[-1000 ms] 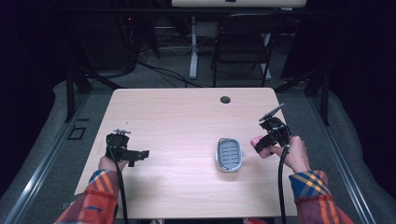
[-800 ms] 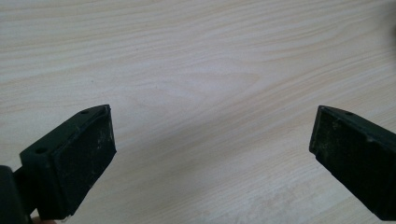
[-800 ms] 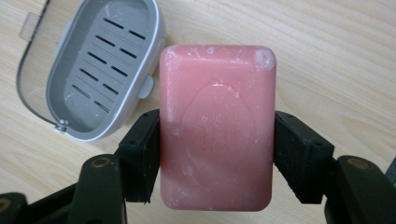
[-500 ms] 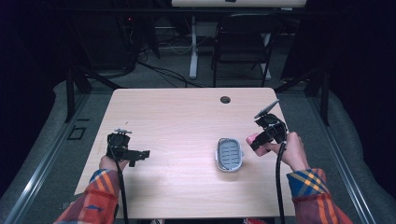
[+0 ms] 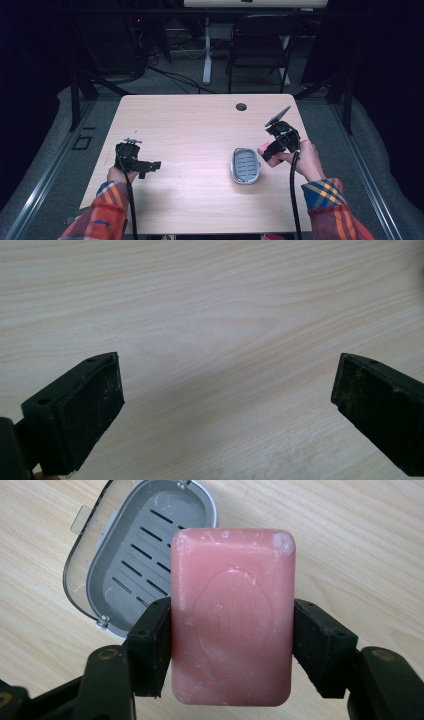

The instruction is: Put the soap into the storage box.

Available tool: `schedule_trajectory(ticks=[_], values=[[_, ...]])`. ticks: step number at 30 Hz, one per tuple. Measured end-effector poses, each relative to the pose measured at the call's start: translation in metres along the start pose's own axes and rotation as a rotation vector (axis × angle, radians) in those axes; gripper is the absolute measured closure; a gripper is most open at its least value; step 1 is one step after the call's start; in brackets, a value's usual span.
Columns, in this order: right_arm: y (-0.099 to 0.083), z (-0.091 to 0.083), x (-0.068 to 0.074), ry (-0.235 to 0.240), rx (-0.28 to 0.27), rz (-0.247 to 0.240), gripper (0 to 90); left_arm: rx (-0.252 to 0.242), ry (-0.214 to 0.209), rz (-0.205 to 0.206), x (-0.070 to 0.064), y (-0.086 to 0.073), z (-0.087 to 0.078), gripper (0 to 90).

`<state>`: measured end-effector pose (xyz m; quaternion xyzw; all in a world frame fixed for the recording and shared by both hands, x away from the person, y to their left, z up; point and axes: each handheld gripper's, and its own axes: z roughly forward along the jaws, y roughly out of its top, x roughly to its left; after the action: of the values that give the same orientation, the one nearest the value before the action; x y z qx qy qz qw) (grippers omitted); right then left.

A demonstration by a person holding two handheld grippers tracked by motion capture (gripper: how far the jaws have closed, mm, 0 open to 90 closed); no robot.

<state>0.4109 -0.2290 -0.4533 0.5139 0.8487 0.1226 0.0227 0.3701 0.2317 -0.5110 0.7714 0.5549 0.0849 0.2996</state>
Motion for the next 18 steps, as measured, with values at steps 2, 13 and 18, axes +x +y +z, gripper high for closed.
schedule_trajectory(ticks=[2, 13, 18], values=[[0.001, 0.002, 0.001, 0.003, 0.000, 0.000, 37.2, -0.001, -0.002, 0.001, 0.000, 0.000, 0.000, 0.3], [0.008, 0.006, 0.010, 0.008, 0.015, -0.026, 37.2, 0.003, -0.006, 0.004, -0.001, 0.000, 0.001, 0.3], [0.011, 0.010, 0.014, 0.017, 0.019, -0.025, 37.1, 0.006, -0.007, 0.007, 0.000, 0.000, 0.001, 0.3]])
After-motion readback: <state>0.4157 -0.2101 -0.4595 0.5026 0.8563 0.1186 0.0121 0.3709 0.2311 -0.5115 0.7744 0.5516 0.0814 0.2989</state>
